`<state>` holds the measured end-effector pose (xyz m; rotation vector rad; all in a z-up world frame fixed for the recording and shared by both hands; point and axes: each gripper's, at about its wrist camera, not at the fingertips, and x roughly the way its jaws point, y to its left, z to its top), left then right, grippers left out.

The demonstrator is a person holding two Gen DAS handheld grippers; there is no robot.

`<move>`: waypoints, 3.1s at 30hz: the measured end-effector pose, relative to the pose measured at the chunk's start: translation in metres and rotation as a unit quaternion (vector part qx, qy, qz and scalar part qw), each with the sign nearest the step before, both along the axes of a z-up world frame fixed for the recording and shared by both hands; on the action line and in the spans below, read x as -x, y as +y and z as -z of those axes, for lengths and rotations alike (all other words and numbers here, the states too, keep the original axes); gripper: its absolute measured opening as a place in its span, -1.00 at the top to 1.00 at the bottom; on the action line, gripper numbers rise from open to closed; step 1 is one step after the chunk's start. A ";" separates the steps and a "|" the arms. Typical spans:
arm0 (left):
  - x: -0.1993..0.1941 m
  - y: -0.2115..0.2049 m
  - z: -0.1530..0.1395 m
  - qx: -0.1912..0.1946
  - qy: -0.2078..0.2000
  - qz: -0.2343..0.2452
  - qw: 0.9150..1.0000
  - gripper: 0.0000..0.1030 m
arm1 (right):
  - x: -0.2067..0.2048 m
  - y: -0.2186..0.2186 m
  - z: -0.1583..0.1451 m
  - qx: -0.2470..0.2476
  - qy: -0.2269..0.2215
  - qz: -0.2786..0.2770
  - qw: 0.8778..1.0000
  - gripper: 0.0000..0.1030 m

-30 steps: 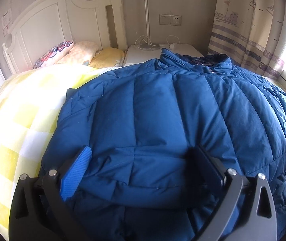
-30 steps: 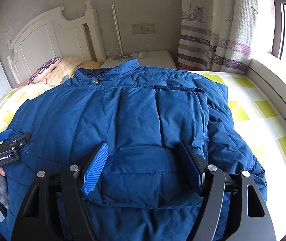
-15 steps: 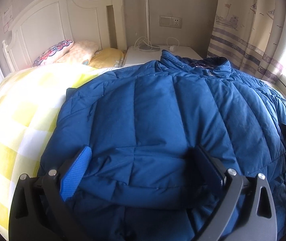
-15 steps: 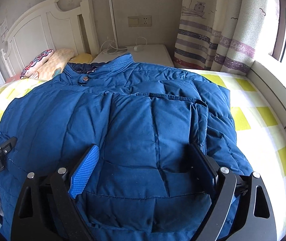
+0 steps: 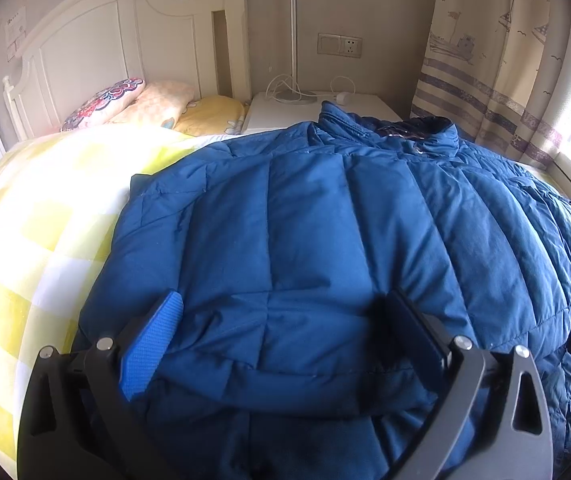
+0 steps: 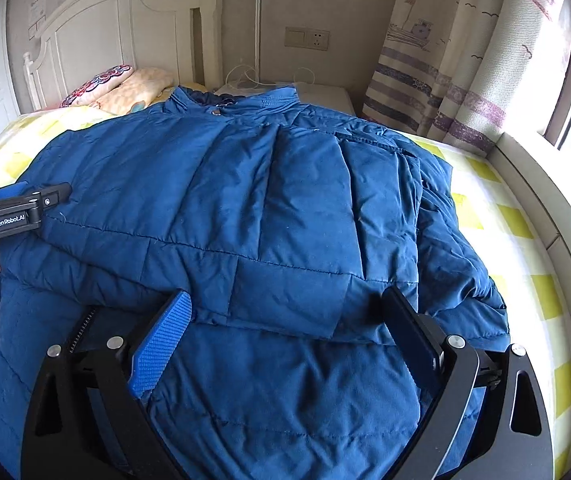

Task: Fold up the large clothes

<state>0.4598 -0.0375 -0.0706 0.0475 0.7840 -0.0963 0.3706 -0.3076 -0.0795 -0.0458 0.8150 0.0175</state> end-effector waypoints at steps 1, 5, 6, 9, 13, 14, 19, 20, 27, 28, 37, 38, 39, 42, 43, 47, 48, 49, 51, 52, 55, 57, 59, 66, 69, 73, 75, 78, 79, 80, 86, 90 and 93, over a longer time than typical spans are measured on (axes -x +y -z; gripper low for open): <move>0.003 0.003 -0.002 0.011 -0.004 0.004 1.000 -0.95 | 0.009 0.001 -0.004 -0.015 -0.004 -0.007 1.000 -0.78; 0.046 0.011 -0.027 0.055 -0.011 0.049 0.997 -0.94 | 0.048 0.016 -0.012 0.010 -0.003 -0.060 0.998 -0.78; 0.063 0.011 -0.034 0.055 -0.012 0.069 0.996 -0.94 | 0.057 0.017 -0.010 0.015 0.003 -0.072 0.997 -0.78; 0.118 0.011 -0.038 0.029 -0.019 0.117 0.993 -0.95 | 0.077 0.011 0.007 0.016 0.039 -0.094 0.995 -0.78; 0.156 0.032 0.001 0.018 0.044 0.109 0.993 -0.95 | 0.092 0.001 0.017 -0.003 0.040 -0.094 0.995 -0.78; 0.159 0.038 0.014 0.014 0.065 0.096 0.993 -0.94 | 0.090 0.001 0.018 -0.004 0.044 -0.092 0.995 -0.78; 0.163 0.067 0.003 0.036 0.068 0.044 0.996 -0.90 | 0.093 0.007 0.012 0.014 0.046 -0.085 0.995 -0.78; 0.167 0.068 -0.001 0.037 0.063 0.048 0.996 -0.90 | 0.100 0.007 0.008 0.008 0.041 -0.089 0.995 -0.78; 0.182 0.061 0.024 -0.019 0.081 0.060 0.995 -0.96 | 0.116 -0.002 0.023 -0.001 0.069 -0.090 0.994 -0.79; 0.181 0.062 0.023 -0.017 0.082 0.058 0.995 -0.96 | 0.117 -0.002 0.022 0.003 0.071 -0.089 0.993 -0.79; 0.211 0.075 0.026 -0.027 0.068 0.043 0.996 -0.96 | 0.163 -0.035 0.028 -0.028 0.058 -0.046 0.997 -0.79; 0.214 0.076 0.026 -0.028 0.065 0.043 0.997 -0.96 | 0.170 -0.039 0.029 -0.035 0.046 -0.051 0.997 -0.79; 0.216 0.076 0.025 -0.028 0.067 0.040 0.997 -0.96 | 0.176 -0.040 0.030 -0.035 0.042 -0.054 0.997 -0.79; 0.213 0.073 0.012 -0.016 0.069 0.032 0.997 -0.95 | 0.177 -0.038 0.021 -0.032 0.054 -0.042 0.997 -0.79; 0.210 0.067 0.005 -0.005 0.063 0.041 0.997 -0.95 | 0.172 -0.036 0.014 -0.035 0.051 -0.039 0.997 -0.79; 0.191 0.010 -0.018 -0.033 0.022 0.093 0.995 -0.95 | 0.138 -0.005 -0.011 -0.013 0.012 -0.082 0.997 -0.79; 0.182 -0.006 -0.016 -0.044 0.019 0.104 0.993 -0.95 | 0.124 0.006 -0.013 0.003 0.007 -0.096 0.995 -0.79; 0.173 -0.020 -0.012 -0.057 0.024 0.108 0.992 -0.95 | 0.107 0.016 -0.013 0.015 0.008 -0.110 0.994 -0.79; 0.159 -0.040 0.003 -0.082 0.034 0.110 0.990 -0.95 | 0.078 0.029 -0.006 0.035 0.020 -0.118 0.992 -0.79; 0.154 -0.044 0.014 -0.095 0.043 0.110 0.988 -0.96 | 0.066 0.031 0.003 0.044 0.028 -0.117 0.992 -0.79; 0.149 -0.031 0.025 -0.049 0.058 0.108 0.991 -0.96 | 0.047 0.017 0.026 -0.009 0.067 -0.107 0.992 -0.90; 0.146 -0.024 0.025 -0.031 0.063 0.103 0.992 -0.96 | 0.049 0.012 0.023 -0.018 0.063 -0.101 0.993 -0.90; 0.146 -0.029 0.027 -0.045 0.061 0.102 0.992 -0.96 | 0.051 0.011 0.018 -0.013 0.057 -0.097 0.994 -0.89; 0.144 -0.029 0.028 -0.042 0.063 0.102 0.992 -0.96 | 0.014 -0.039 0.017 -0.018 0.053 -0.007 0.998 -0.90; 0.145 -0.028 0.028 -0.040 0.063 0.101 0.992 -0.96 | 0.002 -0.052 0.022 -0.047 0.066 -0.006 0.997 -0.91; 0.145 -0.028 0.028 -0.039 0.062 0.101 0.992 -0.96 | 0.012 -0.048 0.018 -0.029 0.058 0.010 0.998 -0.89; 0.144 -0.027 0.028 -0.039 0.063 0.101 0.992 -0.96 | 0.029 -0.041 0.007 -0.022 0.045 0.026 0.998 -0.89; 0.144 -0.027 0.028 -0.039 0.063 0.101 0.992 -0.96 | 0.069 -0.017 -0.010 -0.036 0.012 -0.038 0.999 -0.90; 0.144 -0.027 0.028 -0.039 0.063 0.101 0.992 -0.96 | 0.079 -0.006 -0.008 -0.033 0.017 -0.067 0.997 -0.90; 0.144 -0.027 0.028 -0.039 0.063 0.101 0.992 -0.96 | 0.087 0.006 0.000 -0.025 0.034 -0.095 0.995 -0.90; 0.144 -0.026 0.028 -0.035 0.064 0.101 0.992 -0.96 | 0.092 0.026 0.026 0.005 0.073 -0.116 0.991 -0.90; 0.155 -0.018 0.017 -0.019 0.055 0.082 0.995 -0.94 | 0.107 0.032 0.007 0.001 0.051 -0.107 0.993 -0.90; 0.182 -0.017 0.006 0.039 0.057 0.121 0.990 -0.95 | 0.133 0.043 -0.002 -0.003 0.037 -0.141 0.989 -0.90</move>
